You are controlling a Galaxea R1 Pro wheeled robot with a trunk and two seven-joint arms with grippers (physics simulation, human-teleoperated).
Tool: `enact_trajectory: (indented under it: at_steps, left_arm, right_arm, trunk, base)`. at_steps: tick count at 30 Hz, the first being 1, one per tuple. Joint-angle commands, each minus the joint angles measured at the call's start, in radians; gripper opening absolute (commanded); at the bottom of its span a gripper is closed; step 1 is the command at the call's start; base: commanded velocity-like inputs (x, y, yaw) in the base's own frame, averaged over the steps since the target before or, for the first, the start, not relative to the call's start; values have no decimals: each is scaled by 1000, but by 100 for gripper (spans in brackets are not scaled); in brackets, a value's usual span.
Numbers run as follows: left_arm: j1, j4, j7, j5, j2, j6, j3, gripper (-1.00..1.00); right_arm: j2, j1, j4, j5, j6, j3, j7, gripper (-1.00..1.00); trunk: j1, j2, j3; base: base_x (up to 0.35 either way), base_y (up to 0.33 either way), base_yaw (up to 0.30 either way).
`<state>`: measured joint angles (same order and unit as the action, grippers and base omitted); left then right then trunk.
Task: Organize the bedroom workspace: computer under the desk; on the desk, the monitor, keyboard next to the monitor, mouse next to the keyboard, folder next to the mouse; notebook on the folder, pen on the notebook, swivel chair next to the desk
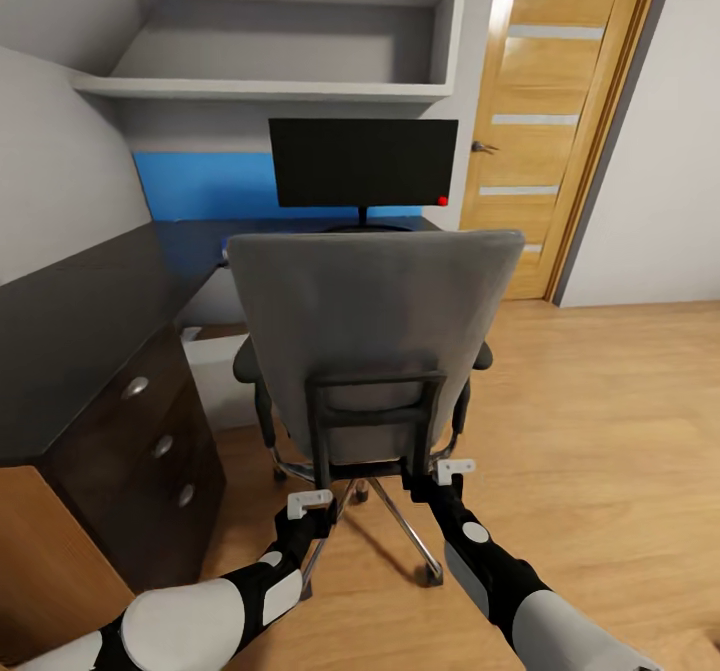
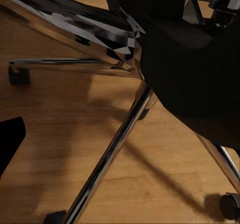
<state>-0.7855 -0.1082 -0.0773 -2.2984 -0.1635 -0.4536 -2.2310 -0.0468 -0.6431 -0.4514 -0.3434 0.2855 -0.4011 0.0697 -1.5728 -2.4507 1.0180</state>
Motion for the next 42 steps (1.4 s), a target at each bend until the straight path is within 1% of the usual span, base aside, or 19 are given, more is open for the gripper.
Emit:
enact_trajectory:
  at_steps: [1,3,4,23,29,33,42]
  left_arm:
    - [-1,-2,-9,-8,1,-5,-3,100]
    - [-1,-3,-10,-8,1,-5,-6,100]
    - [-1,-3,-10,-10,1,-5,21,100]
    - [-1,-3,-9,-10,1,-5,21,100]
    - [-1,-3,-10,-10,1,-5,21,100]
    - [-1,-2,-10,-10,1,-5,22,100]
    - [-1,-3,-9,-10,1,-5,22,100]
  right_arm:
    - [1,-1,1,-8,4,-7,9,100]
    - [0,-1,2,-8,4,-7,9,100]
    - [0,-1,2,-8,4,-7,9,100]
    - [-1,-1,2,-7,4,-8,9,100]
    - [0,-1,2,-8,4,-8,9,100]
    - [0,-1,2,-8,4,-8,9,100]
    - [-1,-1,2,-7,4,-8,9,100]
  trunk:
    - [0,0,1]
    - [0,0,1]
    - [0,0,1]
    - [0,0,1]
    - [0,0,1]
    - [0,0,1]
    - [0,0,1]
  base:
    - [317,0,0]
    - [315,0,0]
    - [313,0,0]
    - [303,0,0]
    - [221,0,0]
    - [-8,0,0]
    - [-303,0,0]
